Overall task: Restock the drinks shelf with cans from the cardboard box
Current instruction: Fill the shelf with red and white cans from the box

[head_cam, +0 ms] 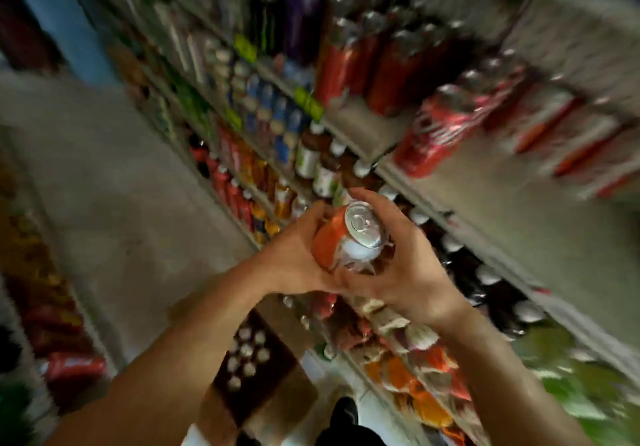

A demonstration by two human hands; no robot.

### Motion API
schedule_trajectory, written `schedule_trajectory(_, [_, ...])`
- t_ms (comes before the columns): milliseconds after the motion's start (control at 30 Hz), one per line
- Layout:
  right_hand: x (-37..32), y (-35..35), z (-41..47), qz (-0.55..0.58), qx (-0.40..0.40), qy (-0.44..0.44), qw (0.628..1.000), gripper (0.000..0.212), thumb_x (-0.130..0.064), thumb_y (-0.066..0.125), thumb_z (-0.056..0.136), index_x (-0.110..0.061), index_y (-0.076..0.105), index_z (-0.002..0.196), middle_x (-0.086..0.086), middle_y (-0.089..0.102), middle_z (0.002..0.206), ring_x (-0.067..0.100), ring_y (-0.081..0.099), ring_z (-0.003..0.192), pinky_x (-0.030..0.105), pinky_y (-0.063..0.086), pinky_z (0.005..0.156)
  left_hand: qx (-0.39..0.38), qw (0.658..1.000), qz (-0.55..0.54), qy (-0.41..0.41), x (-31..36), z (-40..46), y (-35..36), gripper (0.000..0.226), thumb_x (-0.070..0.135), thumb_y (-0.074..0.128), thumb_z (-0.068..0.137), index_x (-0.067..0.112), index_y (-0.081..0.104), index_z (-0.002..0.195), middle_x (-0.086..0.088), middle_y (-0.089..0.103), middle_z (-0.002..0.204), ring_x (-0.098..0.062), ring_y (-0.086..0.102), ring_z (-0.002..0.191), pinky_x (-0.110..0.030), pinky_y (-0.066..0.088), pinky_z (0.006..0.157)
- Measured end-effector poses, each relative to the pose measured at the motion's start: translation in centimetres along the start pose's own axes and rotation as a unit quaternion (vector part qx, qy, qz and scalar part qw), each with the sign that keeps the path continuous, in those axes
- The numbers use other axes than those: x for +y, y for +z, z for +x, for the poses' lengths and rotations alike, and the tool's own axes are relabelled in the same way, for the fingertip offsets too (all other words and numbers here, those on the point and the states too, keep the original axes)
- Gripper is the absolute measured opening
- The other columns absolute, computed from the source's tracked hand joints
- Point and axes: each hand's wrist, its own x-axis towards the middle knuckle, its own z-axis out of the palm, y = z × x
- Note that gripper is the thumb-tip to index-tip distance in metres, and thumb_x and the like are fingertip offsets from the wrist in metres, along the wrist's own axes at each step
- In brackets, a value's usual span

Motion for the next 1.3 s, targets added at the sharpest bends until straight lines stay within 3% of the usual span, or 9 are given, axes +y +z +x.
schedule_trajectory(167, [-3.8, -7.7, -2.7, 0.027, 0.151, -0.011, 0.988, 0.070, -0.010, 0.094, 0.055, -0.024, 0.065, 0.117, -0.010, 0.073, 0.102, 0.003, 0.069, 0.096, 0.019, 0.053, 0.081, -0.097, 0.993, 0.013, 0.062, 11.0, 3.4, 1.3, 0.106, 0.022, 0.092, 0.045, 0.030, 0.041, 0.137, 0.015, 0.062, 0.124, 0.003, 0.058, 0.114, -0.021, 0.047, 0.101])
schedule_trajectory(300, [-4.9, -12.5, -4.7, 0.029, 0.264, -0.011, 0.964, 0.059, -0.018, 0.096, 0.054, -0.027, 0.071, 0.107, -0.011, 0.076, 0.094, 0.003, 0.071, 0.088, 0.029, 0.059, 0.079, -0.079, 0.984, 0.009, 0.157, 16.8, 5.0, 5.0, 0.104, 0.013, 0.097, 0.049, 0.023, 0.044, 0.138, 0.013, 0.063, 0.126, 0.003, 0.058, 0.117, -0.017, 0.047, 0.097])
schedule_trajectory(433, [-4.2, -15.3, -5.9, 0.010, 0.369, 0.016, 0.929, 0.058, -0.024, 0.095, 0.051, -0.028, 0.070, 0.103, -0.015, 0.075, 0.089, -0.005, 0.069, 0.082, 0.017, 0.055, 0.071, -0.035, 0.969, -0.001, 0.246, 20.1, 6.6, 9.2, 0.085, 0.015, 0.093, 0.056, 0.029, 0.052, 0.129, 0.020, 0.064, 0.121, 0.002, 0.060, 0.115, -0.017, 0.048, 0.093])
schedule_trajectory(567, [-1.3, -16.7, -7.3, 0.004, 0.398, 0.086, 0.913, 0.074, -0.040, 0.095, 0.048, -0.031, 0.062, 0.114, -0.015, 0.072, 0.095, -0.003, 0.068, 0.085, 0.022, 0.058, 0.072, -0.033, 0.978, -0.016, 0.205, 20.6, 8.2, 13.2, 0.052, 0.030, 0.082, 0.060, 0.022, 0.061, 0.107, 0.010, 0.069, 0.102, -0.003, 0.064, 0.098, -0.033, 0.055, 0.088])
schedule_trajectory(633, [0.6, -17.1, -7.4, 0.008, 0.393, 0.124, 0.911, 0.079, -0.046, 0.095, 0.045, -0.028, 0.061, 0.115, -0.014, 0.072, 0.096, -0.002, 0.068, 0.086, 0.024, 0.058, 0.073, -0.009, 0.985, -0.052, 0.164, 20.5, 8.8, 14.8, 0.047, 0.042, 0.073, 0.056, 0.025, 0.064, 0.099, 0.009, 0.071, 0.094, -0.006, 0.066, 0.091, -0.030, 0.056, 0.081])
schedule_trajectory(800, [4.8, -17.9, -7.5, 0.004, 0.408, 0.166, 0.898, 0.059, -0.039, 0.094, 0.051, -0.022, 0.069, 0.102, -0.009, 0.073, 0.087, 0.000, 0.068, 0.076, 0.024, 0.059, 0.066, -0.053, 0.993, -0.055, 0.089, 19.4, 10.9, 17.4, 0.036, 0.012, 0.081, 0.069, 0.024, 0.063, 0.098, 0.008, 0.072, 0.089, -0.016, 0.065, 0.094, -0.019, 0.055, 0.069])
schedule_trajectory(900, [6.6, -18.5, -7.7, -0.010, 0.423, 0.180, 0.888, 0.054, -0.027, 0.093, 0.056, -0.018, 0.069, 0.104, -0.009, 0.071, 0.088, 0.004, 0.066, 0.075, 0.021, 0.054, 0.064, -0.103, 0.988, 0.062, 0.094, 18.0, 12.1, 17.0, 0.071, 0.032, 0.090, 0.055, 0.028, 0.058, 0.117, 0.007, 0.069, 0.111, -0.014, 0.064, 0.104, -0.036, 0.056, 0.089])
schedule_trajectory(1033, [8.7, -19.7, -7.5, 0.008, 0.455, 0.219, 0.863, 0.044, -0.020, 0.091, 0.060, -0.016, 0.064, 0.094, -0.007, 0.064, 0.076, 0.007, 0.059, 0.065, 0.025, 0.045, 0.058, -0.138, 0.945, 0.278, 0.104, 17.3, 12.5, 15.4, 0.087, 0.044, 0.081, 0.073, 0.020, 0.040, 0.146, 0.002, 0.046, 0.147, -0.015, 0.045, 0.133, -0.026, 0.037, 0.109])
schedule_trajectory(1300, [11.0, -20.4, -6.6, 0.012, 0.485, 0.236, 0.842, 0.079, -0.022, 0.088, 0.065, -0.019, 0.050, 0.135, 0.003, 0.068, 0.115, 0.018, 0.066, 0.102, 0.033, 0.055, 0.087, -0.161, 0.895, 0.399, 0.116, 16.8, 13.2, 14.5, 0.062, 0.049, 0.071, 0.082, 0.023, 0.055, 0.135, 0.006, 0.048, 0.145, -0.015, 0.045, 0.131, -0.024, 0.034, 0.106])
